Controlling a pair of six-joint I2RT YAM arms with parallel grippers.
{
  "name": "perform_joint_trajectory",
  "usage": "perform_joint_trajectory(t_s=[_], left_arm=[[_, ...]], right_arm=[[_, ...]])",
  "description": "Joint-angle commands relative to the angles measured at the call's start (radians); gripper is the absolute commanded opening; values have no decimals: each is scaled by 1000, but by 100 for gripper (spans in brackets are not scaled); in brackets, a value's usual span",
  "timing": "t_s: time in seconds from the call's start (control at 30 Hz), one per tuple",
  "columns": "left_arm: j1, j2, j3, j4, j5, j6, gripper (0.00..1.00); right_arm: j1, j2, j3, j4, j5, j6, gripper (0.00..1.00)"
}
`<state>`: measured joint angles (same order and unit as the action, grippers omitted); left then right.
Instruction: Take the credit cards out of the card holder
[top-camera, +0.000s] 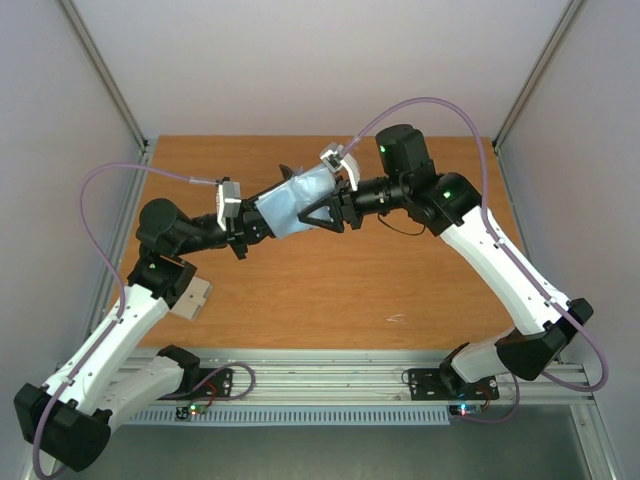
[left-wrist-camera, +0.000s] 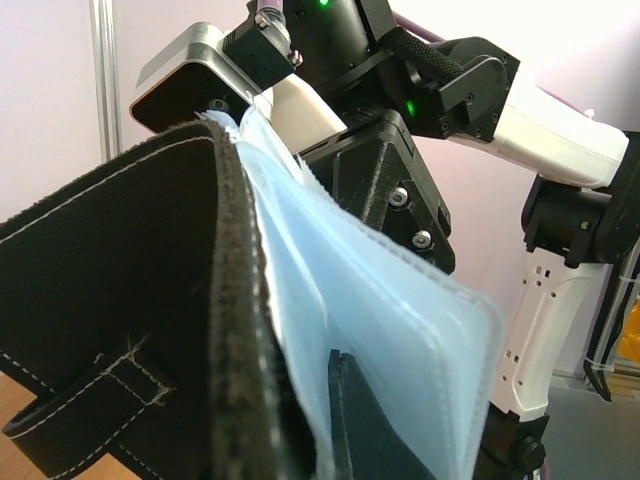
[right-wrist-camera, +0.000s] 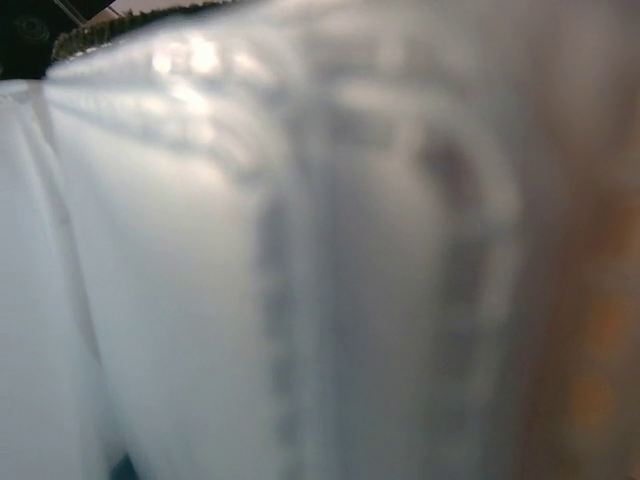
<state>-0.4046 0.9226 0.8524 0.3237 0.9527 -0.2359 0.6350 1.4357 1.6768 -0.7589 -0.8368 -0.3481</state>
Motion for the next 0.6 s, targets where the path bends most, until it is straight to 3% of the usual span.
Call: perform_joint_trajectory(t_s=[0.0, 0.03, 0.1, 0.13, 0.37, 0.57], left_arm=[[6, -8, -13, 9, 16, 4, 5], [6, -9, -15, 13, 18, 1, 12], [6, -9, -18, 18, 24, -4, 37], [6, -8, -19, 21, 26, -8, 43], [6, -7, -24, 34, 42, -48, 70], [-8, 19, 9, 50, 27, -67, 75]], right_arm=[[-17, -68, 12, 38, 39, -13, 15], [-17, -71, 13, 29, 45, -24, 14], [-20, -75, 16, 13, 62, -42, 13], [-24, -76, 16, 9, 63, -44, 13], [-47, -59, 40, -2, 69, -48, 12], [-16, 10, 82, -58, 50, -68, 14]])
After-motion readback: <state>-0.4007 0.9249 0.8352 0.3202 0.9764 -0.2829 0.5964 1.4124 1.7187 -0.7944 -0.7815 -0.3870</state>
